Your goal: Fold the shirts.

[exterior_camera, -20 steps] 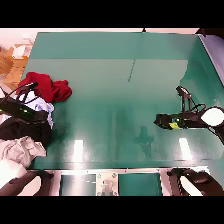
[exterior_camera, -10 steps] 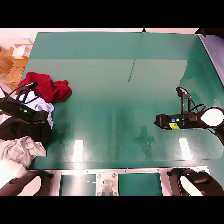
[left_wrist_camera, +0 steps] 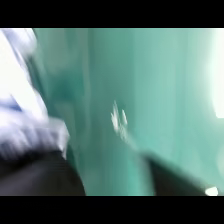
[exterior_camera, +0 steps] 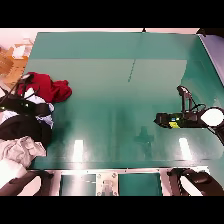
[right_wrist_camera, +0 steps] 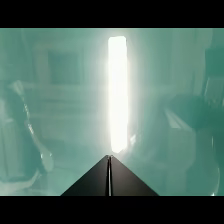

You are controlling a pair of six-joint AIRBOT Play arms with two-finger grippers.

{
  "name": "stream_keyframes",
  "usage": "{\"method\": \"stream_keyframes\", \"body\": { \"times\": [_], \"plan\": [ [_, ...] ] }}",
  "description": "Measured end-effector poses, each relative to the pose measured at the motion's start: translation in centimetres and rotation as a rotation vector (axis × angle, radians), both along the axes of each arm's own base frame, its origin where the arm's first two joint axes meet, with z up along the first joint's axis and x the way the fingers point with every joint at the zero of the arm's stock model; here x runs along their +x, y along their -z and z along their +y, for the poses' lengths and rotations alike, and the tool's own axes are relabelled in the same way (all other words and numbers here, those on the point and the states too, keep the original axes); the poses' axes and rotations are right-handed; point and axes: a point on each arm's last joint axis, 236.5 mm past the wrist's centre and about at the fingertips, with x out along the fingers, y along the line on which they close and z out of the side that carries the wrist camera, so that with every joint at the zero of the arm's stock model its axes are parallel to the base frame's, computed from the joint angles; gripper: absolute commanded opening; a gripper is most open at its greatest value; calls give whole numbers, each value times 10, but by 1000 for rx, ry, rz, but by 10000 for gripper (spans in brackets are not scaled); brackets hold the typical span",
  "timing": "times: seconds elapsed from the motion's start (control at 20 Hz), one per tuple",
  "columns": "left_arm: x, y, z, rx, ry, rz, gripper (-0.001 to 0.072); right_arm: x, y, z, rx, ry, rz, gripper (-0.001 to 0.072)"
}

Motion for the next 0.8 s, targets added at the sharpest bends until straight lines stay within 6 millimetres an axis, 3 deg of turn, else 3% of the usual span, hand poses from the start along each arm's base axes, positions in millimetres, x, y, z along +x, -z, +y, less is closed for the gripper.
{"method": "stream_keyframes", "body": {
  "times": [0.05,0.15,0.3,0.4,0.45,0.6,0.8],
  "plan": [
    [18,-7,8,28,-20,-78,720,3,-1,0,0,5,-13,55],
    [61,-31,29,111,-56,-272,720,11,-4,-1,1,18,-46,205],
    [118,-72,57,258,-33,-507,720,26,-10,-4,2,45,-111,224],
    [149,-74,67,333,26,-552,720,35,-14,-5,3,61,-150,273],
    [160,-66,70,350,52,-541,720,39,-16,-6,3,68,-167,325],
    [182,-21,74,372,122,-449,720,47,-19,-8,2,82,-197,339],
    [174,53,72,340,197,-252,720,51,-20,-9,2,90,-214,383]
  ]
}}
